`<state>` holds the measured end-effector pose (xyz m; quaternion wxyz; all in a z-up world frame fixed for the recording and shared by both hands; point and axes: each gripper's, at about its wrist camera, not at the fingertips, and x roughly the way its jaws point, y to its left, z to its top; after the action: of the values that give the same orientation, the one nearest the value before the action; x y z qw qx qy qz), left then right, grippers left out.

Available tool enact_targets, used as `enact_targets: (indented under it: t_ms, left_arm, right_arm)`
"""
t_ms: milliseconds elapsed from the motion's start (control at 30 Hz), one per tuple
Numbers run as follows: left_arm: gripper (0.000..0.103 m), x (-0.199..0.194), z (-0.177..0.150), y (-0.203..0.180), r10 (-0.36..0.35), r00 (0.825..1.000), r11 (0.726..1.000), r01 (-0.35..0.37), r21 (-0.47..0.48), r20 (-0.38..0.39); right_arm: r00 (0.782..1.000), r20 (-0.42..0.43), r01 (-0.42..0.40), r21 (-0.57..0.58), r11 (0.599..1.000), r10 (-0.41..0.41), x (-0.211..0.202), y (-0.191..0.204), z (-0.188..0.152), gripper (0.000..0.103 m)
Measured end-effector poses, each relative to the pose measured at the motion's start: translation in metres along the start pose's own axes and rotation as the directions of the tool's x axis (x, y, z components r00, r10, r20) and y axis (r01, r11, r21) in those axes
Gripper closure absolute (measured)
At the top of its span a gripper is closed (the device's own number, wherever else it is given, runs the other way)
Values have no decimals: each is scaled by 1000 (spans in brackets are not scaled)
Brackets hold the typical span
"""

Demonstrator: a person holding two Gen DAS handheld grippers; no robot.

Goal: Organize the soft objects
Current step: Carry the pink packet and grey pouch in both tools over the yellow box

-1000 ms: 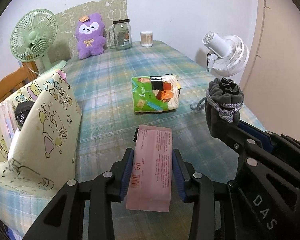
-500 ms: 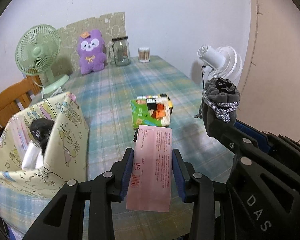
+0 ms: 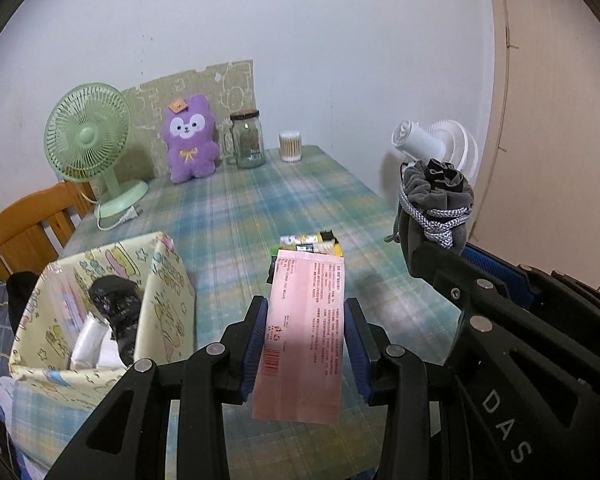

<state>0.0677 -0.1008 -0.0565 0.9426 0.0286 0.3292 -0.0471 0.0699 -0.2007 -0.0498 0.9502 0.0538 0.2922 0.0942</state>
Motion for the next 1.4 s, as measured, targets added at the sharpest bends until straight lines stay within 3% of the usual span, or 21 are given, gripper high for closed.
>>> enact_targets:
  t_ms: [567, 1400]
  left_arm:
    - [64, -26, 21, 7, -13, 997, 1000, 13, 7, 78]
    - [64, -29, 32, 80, 1, 994, 1000, 2, -23, 107]
  right_arm:
    - [999, 41, 37, -31, 999, -36, -15, 12, 28, 83]
    - [999, 36, -8, -87, 996, 11, 4, 80, 45, 83]
